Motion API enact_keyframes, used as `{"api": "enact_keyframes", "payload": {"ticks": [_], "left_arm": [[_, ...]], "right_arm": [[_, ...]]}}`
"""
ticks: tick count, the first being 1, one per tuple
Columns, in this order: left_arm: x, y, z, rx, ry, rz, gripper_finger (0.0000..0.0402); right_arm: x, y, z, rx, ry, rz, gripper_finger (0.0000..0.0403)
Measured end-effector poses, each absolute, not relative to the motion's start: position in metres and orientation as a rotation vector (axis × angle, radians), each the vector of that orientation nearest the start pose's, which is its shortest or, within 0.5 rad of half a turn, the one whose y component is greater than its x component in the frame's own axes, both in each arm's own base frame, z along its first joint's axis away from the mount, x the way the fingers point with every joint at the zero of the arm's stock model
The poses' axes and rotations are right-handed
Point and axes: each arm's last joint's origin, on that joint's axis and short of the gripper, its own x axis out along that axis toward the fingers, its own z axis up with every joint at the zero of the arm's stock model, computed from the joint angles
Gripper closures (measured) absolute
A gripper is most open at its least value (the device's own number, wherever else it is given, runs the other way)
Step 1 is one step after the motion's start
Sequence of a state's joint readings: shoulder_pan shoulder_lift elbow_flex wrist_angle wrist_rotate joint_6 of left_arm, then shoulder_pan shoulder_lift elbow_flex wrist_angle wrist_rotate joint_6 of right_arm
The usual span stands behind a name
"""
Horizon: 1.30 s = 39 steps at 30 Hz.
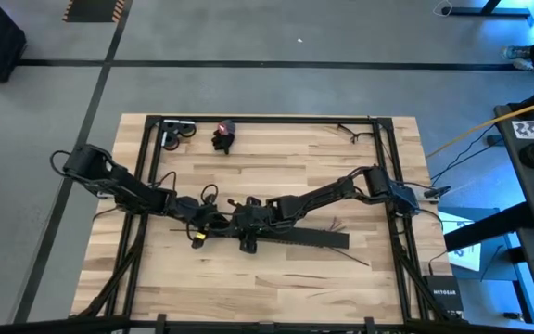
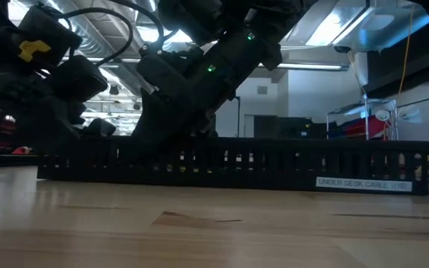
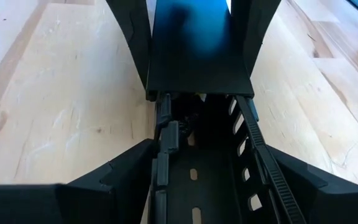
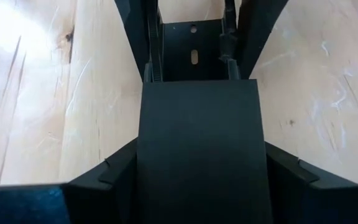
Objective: Ziptie cables
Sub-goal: Close the black cable duct with the cable duct cover
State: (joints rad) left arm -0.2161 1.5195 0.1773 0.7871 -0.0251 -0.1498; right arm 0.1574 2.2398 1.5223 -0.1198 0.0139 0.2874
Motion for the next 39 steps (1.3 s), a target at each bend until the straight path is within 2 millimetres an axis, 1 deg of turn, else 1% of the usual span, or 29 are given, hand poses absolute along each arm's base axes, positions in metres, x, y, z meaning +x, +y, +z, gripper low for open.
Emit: {"api": "enact_keyframes", "payload": {"ticks": [39], "left_arm": [[0.2013, -0.0432, 0.0903, -0.084, 0.566, -0.138, 0.0163]], "right_arm": [[0.4669, 0.0735, 0.123, 0.204, 0.85, 0.018, 0.0166]]}}
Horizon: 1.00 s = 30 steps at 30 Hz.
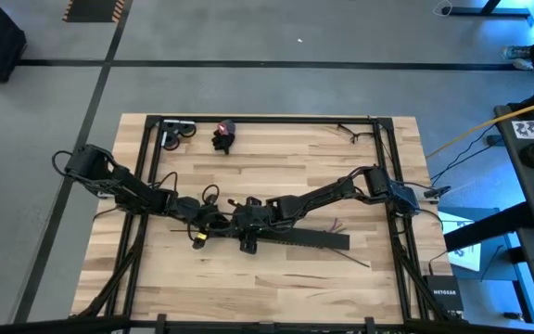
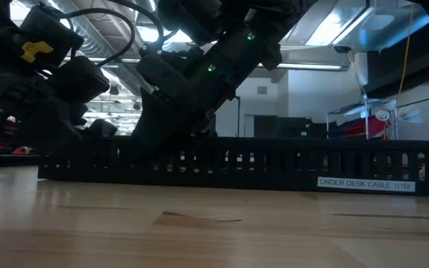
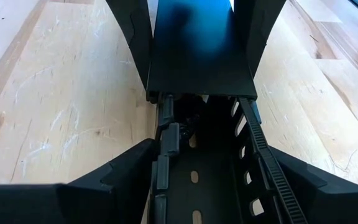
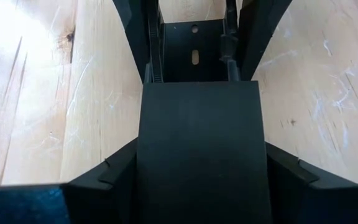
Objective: Ziptie cables
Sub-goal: Close the black cable duct with the cable duct cover
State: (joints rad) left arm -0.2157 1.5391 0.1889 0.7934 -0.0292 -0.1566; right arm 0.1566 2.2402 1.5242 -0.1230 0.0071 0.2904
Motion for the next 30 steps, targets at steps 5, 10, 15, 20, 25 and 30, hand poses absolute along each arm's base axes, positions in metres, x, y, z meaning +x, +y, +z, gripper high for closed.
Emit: {"api": "enact_keyframes", "payload": {"ticks": [5, 10, 15, 20, 25, 30], "left_arm": [[0.2011, -0.0432, 0.09, -0.086, 0.572, -0.137, 0.0164], [0.2011, -0.0432, 0.09, -0.101, 0.573, -0.133, 0.0165], [0.2016, -0.0435, 0.0907, -0.133, 0.568, -0.137, 0.0165], [0.2023, -0.0438, 0.0915, -0.137, 0.562, -0.146, 0.0165], [0.2023, -0.0439, 0.0914, -0.128, 0.562, -0.149, 0.0165], [0.2017, -0.0439, 0.0907, -0.084, 0.566, -0.165, 0.0165]], "right_arm": [[0.4679, 0.0737, 0.1234, 0.205, 0.837, 0.02, 0.0166], [0.4694, 0.0739, 0.1236, 0.204, 0.817, 0.026, 0.0166], [0.469, 0.0741, 0.125, 0.208, 0.82, 0.033, 0.0166], [0.468, 0.0734, 0.1272, 0.21, 0.827, 0.038, 0.0166], [0.4686, 0.0742, 0.1281, 0.213, 0.819, 0.051, 0.0166], [0.4718, 0.0747, 0.1243, 0.216, 0.788, 0.036, 0.0166]]}}
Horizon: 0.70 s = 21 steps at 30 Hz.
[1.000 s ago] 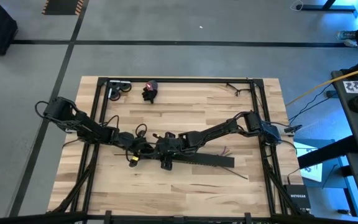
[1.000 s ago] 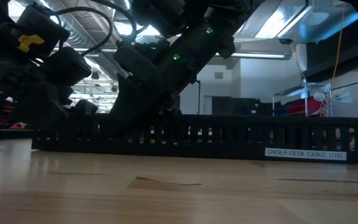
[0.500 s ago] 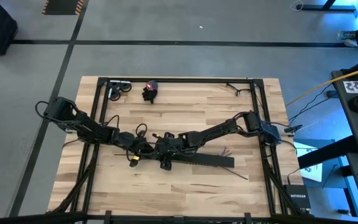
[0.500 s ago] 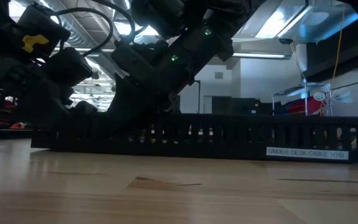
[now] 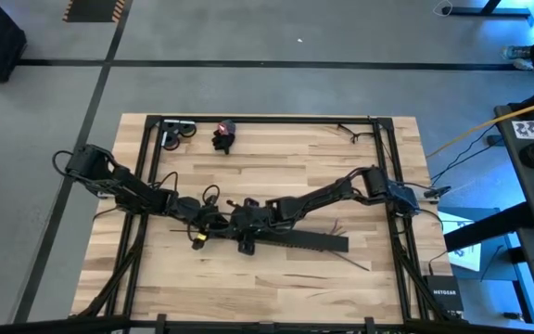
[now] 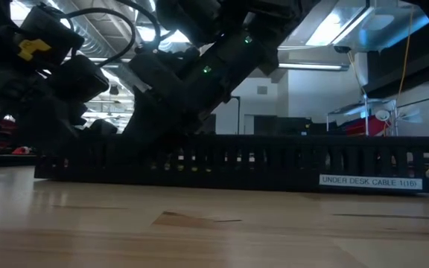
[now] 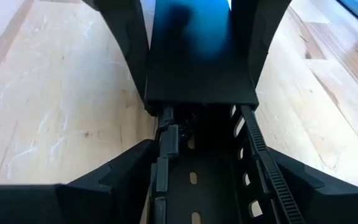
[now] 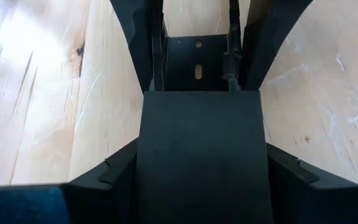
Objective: Ziptie cables
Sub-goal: Close the black cable duct with the cable duct cover
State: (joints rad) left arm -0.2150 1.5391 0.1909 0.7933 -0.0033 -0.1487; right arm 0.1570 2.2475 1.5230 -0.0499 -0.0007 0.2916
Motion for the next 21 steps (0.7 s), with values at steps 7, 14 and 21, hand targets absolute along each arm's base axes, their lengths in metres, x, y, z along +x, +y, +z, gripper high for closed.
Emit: {"api": "enact_keyframes", "payload": {"ticks": [7, 14, 21], "left_arm": [[0.2013, -0.044, 0.0904, -0.079, 0.568, -0.166, 0.0165], [0.2015, -0.0435, 0.0906, -0.073, 0.565, -0.155, 0.0165], [0.2018, -0.0433, 0.0909, -0.079, 0.56, -0.146, 0.0164]], "right_arm": [[0.4751, 0.0745, 0.125, 0.198, 0.738, 0.012, 0.0166], [0.4783, 0.0733, 0.1267, 0.192, 0.681, -0.031, 0.0166], [0.4775, 0.0733, 0.1257, 0.206, 0.704, -0.005, 0.0166]]}}
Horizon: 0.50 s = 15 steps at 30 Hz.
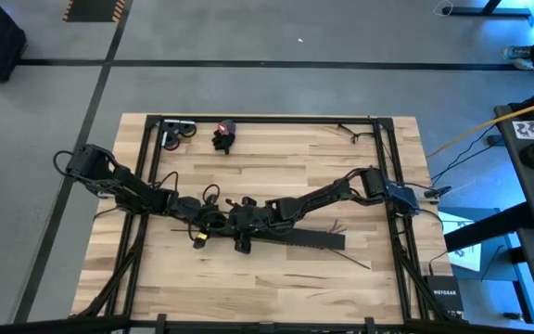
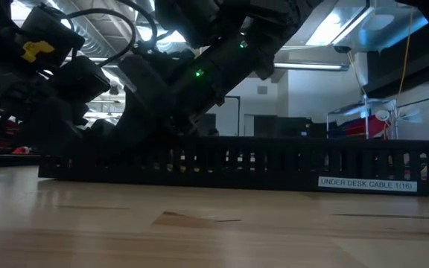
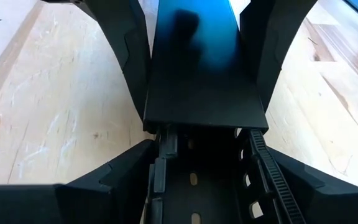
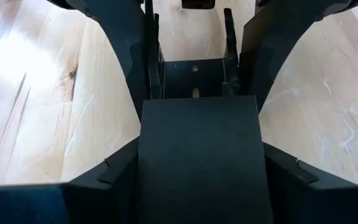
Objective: Ziptie cables
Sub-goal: Close the black cable duct with the cable duct cover
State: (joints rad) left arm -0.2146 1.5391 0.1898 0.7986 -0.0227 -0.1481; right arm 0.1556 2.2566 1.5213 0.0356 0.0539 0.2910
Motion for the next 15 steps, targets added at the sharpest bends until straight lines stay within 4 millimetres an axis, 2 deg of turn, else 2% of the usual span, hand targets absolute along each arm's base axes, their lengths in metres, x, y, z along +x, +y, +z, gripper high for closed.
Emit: {"api": "enact_keyframes", "payload": {"ticks": [7, 15], "left_arm": [[0.203, -0.043, 0.092, -0.083, 0.551, -0.142, 0.0164], [0.203, -0.043, 0.092, -0.084, 0.553, -0.142, 0.0164]], "right_arm": [[0.473, 0.073, 0.137, 0.236, 0.75, 0.01, 0.0145], [0.456, 0.071, 0.183, 0.237, 0.786, 0.017, 0.0104]]}}
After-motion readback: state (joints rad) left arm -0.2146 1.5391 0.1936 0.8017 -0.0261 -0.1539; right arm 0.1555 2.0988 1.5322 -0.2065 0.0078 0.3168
